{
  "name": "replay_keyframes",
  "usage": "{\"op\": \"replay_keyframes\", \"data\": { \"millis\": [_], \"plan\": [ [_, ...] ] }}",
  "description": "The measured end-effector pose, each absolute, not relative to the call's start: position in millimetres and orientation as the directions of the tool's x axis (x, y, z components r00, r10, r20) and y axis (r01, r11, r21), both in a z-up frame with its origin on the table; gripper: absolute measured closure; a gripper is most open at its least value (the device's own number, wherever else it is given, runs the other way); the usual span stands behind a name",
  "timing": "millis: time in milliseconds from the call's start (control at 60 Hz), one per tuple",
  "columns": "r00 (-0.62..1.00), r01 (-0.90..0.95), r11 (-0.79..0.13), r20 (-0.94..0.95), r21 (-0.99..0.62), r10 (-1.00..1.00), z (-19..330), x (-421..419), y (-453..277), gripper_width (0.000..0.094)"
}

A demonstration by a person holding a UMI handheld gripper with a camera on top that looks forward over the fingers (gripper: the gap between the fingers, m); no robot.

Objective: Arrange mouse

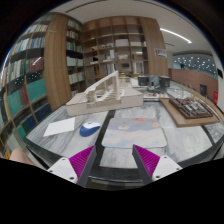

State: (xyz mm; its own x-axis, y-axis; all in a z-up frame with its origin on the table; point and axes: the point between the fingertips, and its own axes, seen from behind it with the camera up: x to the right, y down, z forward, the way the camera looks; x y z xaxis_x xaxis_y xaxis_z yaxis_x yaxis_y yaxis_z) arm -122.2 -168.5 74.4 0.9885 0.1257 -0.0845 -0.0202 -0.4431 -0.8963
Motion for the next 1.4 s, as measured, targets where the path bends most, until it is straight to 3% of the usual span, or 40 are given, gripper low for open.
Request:
{"op": "replay_keyframes", "data": {
  "millis": [167,433,950,1033,1050,1067,1183,1283,1400],
  "plan": [
    [0.973,0.064,-0.485,-0.053,-0.872,0.224,51,-164,-160,0.0155],
    [0.951,0.085,-0.510,-0.083,-0.856,0.297,19,-258,-79,0.0163],
    [0.984,0.039,-0.598,-0.075,-0.800,0.165,-13,-299,38,0.0171],
    [0.985,0.097,-0.585,-0.007,-0.805,0.173,-16,-299,49,0.0244],
    [0.984,0.105,-0.580,0.001,-0.808,0.176,-16,-302,53,0.0340],
    [0.983,0.104,-0.572,-0.002,-0.814,0.181,-16,-301,55,0.0371],
    [0.986,0.084,-0.571,-0.014,-0.816,0.165,-18,-298,55,0.0444],
    [0.977,0.079,-0.585,-0.056,-0.807,0.208,-2,-305,50,0.0509],
    [0.987,0.060,-0.426,-0.009,-0.903,0.159,76,-258,58,0.0516]
  ]
}}
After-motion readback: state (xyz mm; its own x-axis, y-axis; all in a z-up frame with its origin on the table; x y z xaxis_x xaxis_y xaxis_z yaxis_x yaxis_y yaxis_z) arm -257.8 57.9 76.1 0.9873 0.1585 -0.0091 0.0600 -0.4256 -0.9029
